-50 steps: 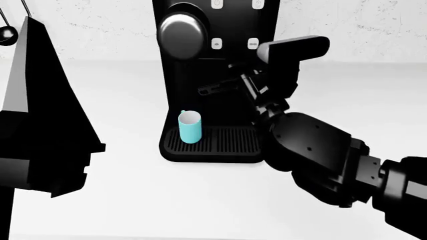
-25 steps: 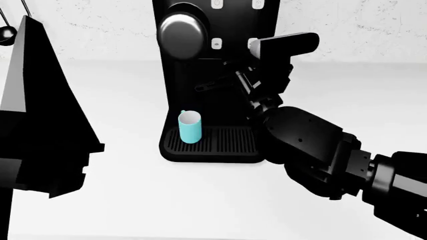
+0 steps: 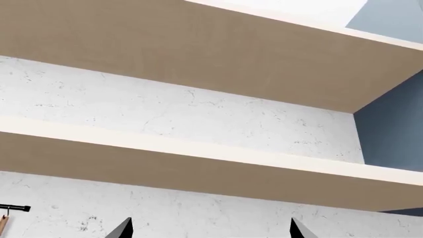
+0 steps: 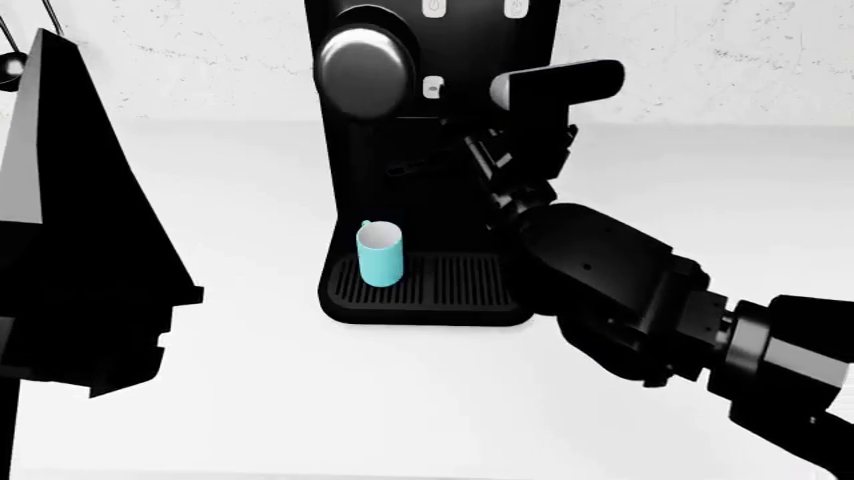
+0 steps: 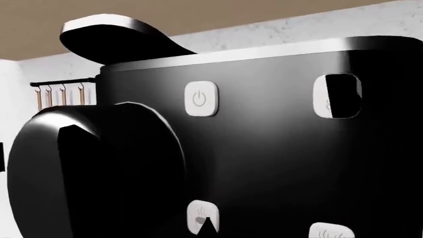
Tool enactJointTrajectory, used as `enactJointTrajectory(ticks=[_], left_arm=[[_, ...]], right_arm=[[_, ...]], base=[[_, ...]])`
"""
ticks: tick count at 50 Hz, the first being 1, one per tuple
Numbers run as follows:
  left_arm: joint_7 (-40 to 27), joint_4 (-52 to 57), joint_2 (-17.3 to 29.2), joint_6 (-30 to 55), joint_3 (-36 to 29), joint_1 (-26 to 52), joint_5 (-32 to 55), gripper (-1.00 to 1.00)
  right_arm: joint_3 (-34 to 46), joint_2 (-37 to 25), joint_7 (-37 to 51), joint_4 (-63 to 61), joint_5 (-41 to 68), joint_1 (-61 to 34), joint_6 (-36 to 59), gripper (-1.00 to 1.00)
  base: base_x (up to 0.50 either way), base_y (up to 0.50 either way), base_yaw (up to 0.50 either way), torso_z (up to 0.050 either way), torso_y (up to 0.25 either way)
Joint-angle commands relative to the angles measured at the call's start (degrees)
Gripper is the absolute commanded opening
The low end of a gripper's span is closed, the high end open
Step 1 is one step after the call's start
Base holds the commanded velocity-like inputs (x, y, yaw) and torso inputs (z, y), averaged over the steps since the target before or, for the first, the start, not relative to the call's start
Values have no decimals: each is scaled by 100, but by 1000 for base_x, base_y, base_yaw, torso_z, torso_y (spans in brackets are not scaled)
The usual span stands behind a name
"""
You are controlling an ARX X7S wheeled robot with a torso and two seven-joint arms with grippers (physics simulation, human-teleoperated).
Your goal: Pick the mug from the cabinet, place it under the coffee machine dispenser, and press the start button.
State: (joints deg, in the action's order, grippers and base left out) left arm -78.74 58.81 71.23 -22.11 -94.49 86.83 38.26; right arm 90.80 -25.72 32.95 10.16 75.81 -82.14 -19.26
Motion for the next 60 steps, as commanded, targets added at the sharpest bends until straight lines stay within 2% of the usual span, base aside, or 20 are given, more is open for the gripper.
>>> enactJointTrajectory(ticks=[1, 20, 32, 33, 60], left_arm=[[-3, 1, 16, -14, -20, 19, -6, 100], [-13, -2, 15, -14, -47, 52, -3, 100], [-49, 24, -5, 26, -84, 80, -34, 100], [-47, 25, 1, 23, -87, 86, -31, 100], [-60, 10, 4, -4, -161, 156, -28, 100]], right_arm=[[-32, 122, -117, 242, 69, 33, 54, -100], [-59, 289, -269, 551, 140, 130, 126, -100], [64, -226, 316, -580, -692, 136, -214, -100], [86, -275, 387, -701, -774, 131, -218, 100], [167, -1401, 1796, -3442, -1897, -315, 82, 100]], base=[[0, 0, 0, 0, 0], [-3, 2, 1, 0, 0], [4, 6, 2, 0, 0], [0, 0, 0, 0, 0], [0, 0, 0, 0, 0]])
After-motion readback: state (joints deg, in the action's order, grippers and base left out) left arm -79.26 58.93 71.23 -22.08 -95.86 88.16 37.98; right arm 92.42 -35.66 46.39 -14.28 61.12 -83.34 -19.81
